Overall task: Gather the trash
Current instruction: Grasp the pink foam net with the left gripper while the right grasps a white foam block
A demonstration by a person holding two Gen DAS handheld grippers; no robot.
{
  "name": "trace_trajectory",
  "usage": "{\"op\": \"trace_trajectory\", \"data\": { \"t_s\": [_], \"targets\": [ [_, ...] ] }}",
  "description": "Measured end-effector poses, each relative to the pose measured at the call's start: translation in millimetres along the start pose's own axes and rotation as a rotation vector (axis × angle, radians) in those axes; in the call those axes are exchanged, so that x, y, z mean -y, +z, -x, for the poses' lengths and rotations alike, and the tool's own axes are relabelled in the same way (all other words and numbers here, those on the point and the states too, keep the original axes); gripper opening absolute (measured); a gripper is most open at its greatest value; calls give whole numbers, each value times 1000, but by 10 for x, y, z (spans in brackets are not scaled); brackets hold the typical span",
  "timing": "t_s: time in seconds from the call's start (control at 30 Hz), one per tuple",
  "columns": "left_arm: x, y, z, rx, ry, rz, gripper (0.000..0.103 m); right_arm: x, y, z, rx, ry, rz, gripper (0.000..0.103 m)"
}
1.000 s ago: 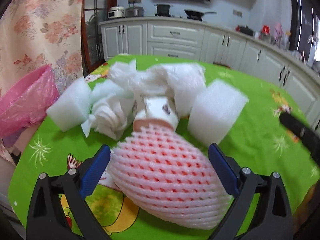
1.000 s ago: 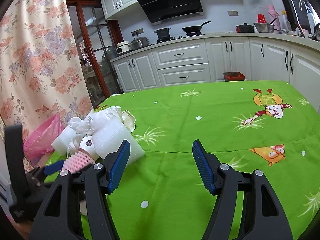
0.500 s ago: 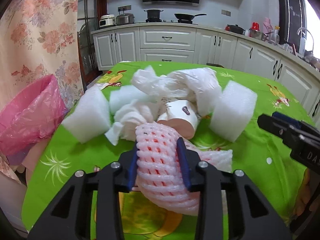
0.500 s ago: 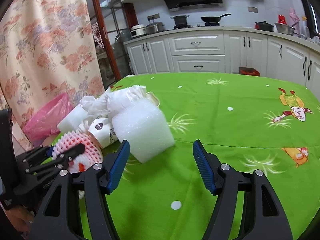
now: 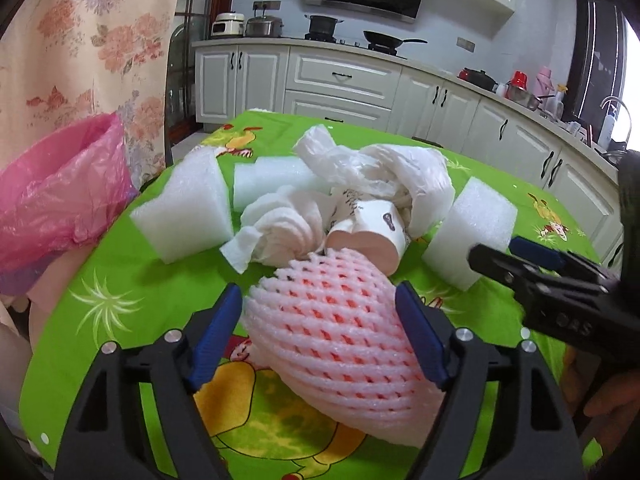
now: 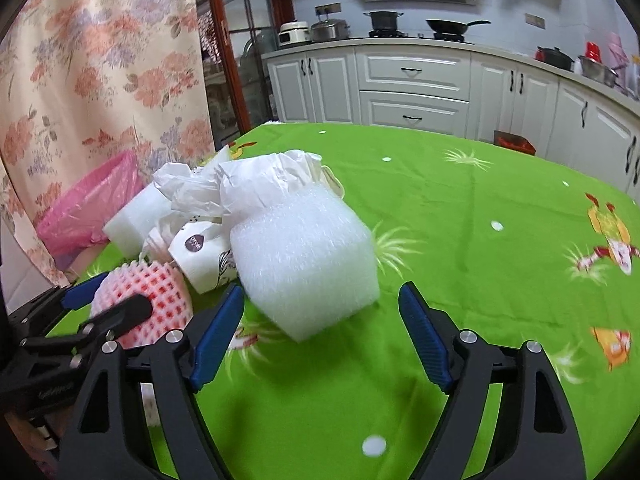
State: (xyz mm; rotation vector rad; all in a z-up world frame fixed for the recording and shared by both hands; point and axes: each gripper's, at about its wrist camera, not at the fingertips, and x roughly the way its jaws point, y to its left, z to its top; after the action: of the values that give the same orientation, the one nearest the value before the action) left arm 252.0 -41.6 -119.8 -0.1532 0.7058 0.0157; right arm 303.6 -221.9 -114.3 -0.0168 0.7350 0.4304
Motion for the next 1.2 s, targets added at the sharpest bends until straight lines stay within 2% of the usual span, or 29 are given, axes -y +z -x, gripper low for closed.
{"op": "trace_trajectory", "data": {
  "t_s": [0.2,0.23,0.27,0.4,0.5,0.83,0.87,0.9,1.0,1.1,1.2],
  "targets": [
    [0,-8,-19,-14,9,10,80,17,115,-194,-37,14,6,75],
    [5,-8,-16,-14,12,8,81,27,119,-204,-39,22,1,72],
    [15,-11,-15,-12,15,6,82,39,121,-199,-36,29,-2,67],
    [19,-7,-30,-20,29,14,87,47,118,-133,-2,26,-6,64],
    [17,-5,-52,-28,43,24,90,57,116,-91,20,18,-13,64],
    [207,-62,-91,-61,20,-6,91,194,110,-61,37,15,-77,64],
    [219,-71,-92,-61,14,-8,85,198,112,-57,39,11,-77,63],
    [223,-72,-94,-62,5,-11,72,193,113,-53,43,6,-75,64],
    [260,-79,-86,-56,-13,-33,54,158,112,-23,58,-15,-62,63],
    [287,-86,-42,-31,-18,-53,44,119,111,2,72,-34,-43,63],
    [266,-94,-19,-20,-26,-42,39,90,105,19,81,-46,-31,63]
  ]
}}
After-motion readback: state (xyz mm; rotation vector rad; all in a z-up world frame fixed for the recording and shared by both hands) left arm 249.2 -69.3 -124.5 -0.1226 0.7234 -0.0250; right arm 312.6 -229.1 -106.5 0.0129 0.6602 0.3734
